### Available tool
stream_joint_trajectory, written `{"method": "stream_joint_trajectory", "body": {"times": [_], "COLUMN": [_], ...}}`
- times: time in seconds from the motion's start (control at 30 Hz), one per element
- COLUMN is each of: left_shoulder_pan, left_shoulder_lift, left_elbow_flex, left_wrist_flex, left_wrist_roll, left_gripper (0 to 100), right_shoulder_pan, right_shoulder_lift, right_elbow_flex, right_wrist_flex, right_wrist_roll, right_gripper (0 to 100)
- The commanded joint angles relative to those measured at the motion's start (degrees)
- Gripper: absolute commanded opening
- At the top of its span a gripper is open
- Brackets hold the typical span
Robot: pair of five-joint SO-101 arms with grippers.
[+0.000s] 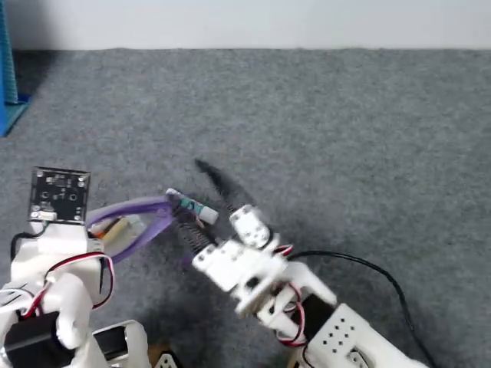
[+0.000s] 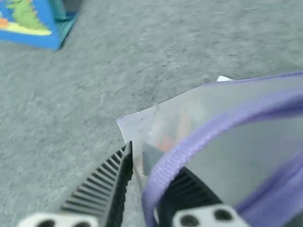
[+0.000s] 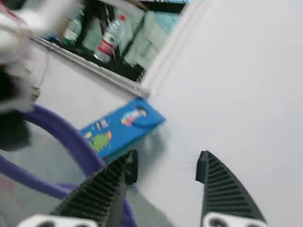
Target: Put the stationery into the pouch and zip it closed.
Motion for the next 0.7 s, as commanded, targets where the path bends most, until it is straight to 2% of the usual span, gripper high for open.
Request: {"method": "stream_joint_trajectory", "body": {"times": [0.0,0.13,0.27,0.4,0.57,0.67], "left_shoulder_pan": [-2.02,-2.02,-2.02,-2.2,-2.2,-2.2], "left_shoulder_lift": [-0.7,-0.79,-0.79,-0.79,-0.79,-0.79], "left_elbow_flex": [-1.1,1.71,2.42,3.74,5.32,5.14], "left_wrist_flex": [-2.64,-2.73,-2.55,-1.93,-2.11,-2.02], "left_wrist_roll": [-1.76,-1.67,-0.53,0.7,0.88,0.88], "left_gripper": [1,1,1,1,1,1], "right_shoulder_pan": [6.37,11.3,13.05,13.32,13.32,13.23], "right_shoulder_lift": [-6.99,-11.82,-10.95,-7.25,1.89,9.45], "right_elbow_flex": [-5.1,-13.27,-17.58,-17.49,-17.67,-18.2], "right_wrist_flex": [18.42,41.1,54.99,60.62,60.97,60.79], "right_wrist_roll": [-9.85,-21.1,-24.0,-24.0,-23.47,-19.6], "right_gripper": [18.8,18.8,18.8,18.8,18.9,19.0]}}
